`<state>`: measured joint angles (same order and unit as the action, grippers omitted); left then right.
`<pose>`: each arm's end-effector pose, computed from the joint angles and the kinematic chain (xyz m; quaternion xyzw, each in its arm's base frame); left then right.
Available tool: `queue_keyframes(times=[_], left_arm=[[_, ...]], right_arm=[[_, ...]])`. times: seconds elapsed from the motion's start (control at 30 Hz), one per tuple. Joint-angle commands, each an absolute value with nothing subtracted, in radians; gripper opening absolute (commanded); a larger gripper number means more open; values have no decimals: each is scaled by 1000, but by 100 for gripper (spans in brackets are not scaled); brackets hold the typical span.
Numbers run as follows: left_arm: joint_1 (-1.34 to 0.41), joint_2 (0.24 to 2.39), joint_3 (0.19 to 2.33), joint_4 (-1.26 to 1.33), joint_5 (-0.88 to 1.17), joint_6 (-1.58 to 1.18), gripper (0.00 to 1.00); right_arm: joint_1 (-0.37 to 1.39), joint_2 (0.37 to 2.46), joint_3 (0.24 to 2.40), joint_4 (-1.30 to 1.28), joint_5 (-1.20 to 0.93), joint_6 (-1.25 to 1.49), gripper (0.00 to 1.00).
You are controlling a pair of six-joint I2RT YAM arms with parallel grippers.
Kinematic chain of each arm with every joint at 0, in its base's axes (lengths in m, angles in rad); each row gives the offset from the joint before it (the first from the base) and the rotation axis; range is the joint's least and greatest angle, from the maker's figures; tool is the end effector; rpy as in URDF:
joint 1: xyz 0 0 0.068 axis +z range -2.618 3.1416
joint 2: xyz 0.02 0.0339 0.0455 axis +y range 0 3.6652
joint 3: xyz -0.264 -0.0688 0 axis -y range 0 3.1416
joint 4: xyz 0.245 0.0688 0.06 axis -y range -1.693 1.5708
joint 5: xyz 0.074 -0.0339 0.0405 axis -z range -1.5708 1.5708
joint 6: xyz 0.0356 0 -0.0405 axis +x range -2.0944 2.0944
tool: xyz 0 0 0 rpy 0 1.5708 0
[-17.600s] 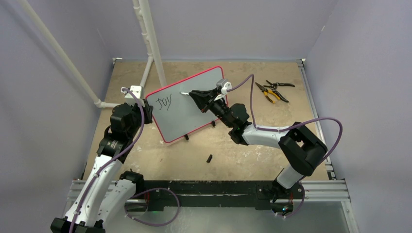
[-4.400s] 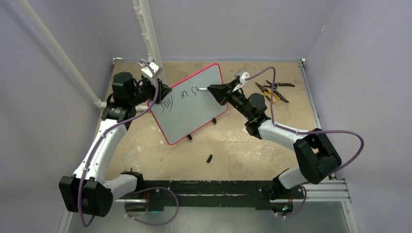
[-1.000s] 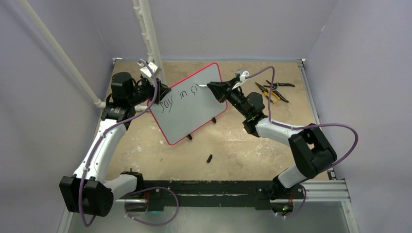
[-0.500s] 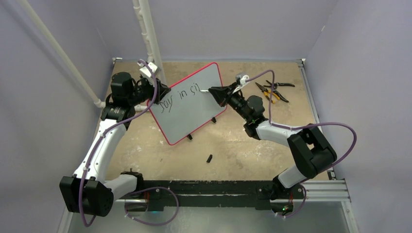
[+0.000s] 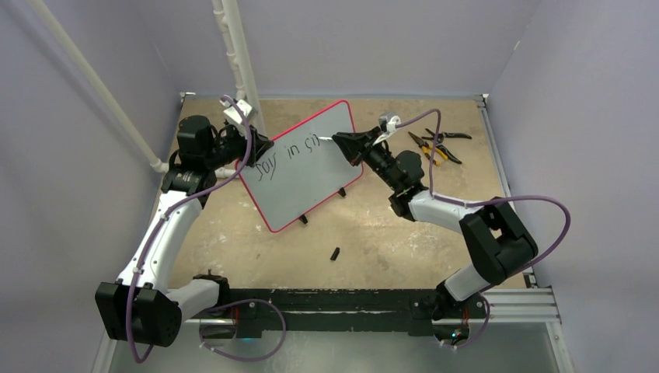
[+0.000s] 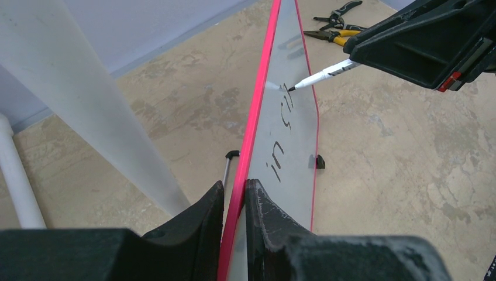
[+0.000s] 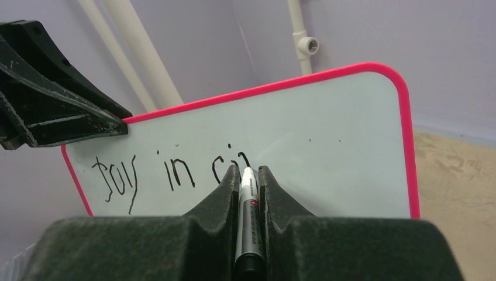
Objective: Write a sentence on the whiteboard
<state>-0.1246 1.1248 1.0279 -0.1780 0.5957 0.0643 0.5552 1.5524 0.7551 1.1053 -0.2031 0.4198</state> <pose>0.2509 -0.0516 0.3596 0.2482 0.7421 -0.2513 0.5697 0.2792 0.1816 0.2771 -0.1214 0.5804 0.4290 0.6815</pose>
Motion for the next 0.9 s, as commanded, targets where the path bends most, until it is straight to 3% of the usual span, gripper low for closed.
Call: queue_keyframes(times=[0.0, 0.87], left_arm=[[-117, 1117, 1020, -154, 601, 63, 18], [-114, 1114, 1020, -153, 604, 61, 17]], right_arm=[[551, 1563, 803, 1159, -192, 422, 0], [549, 1535, 734, 1117, -113, 399, 0]])
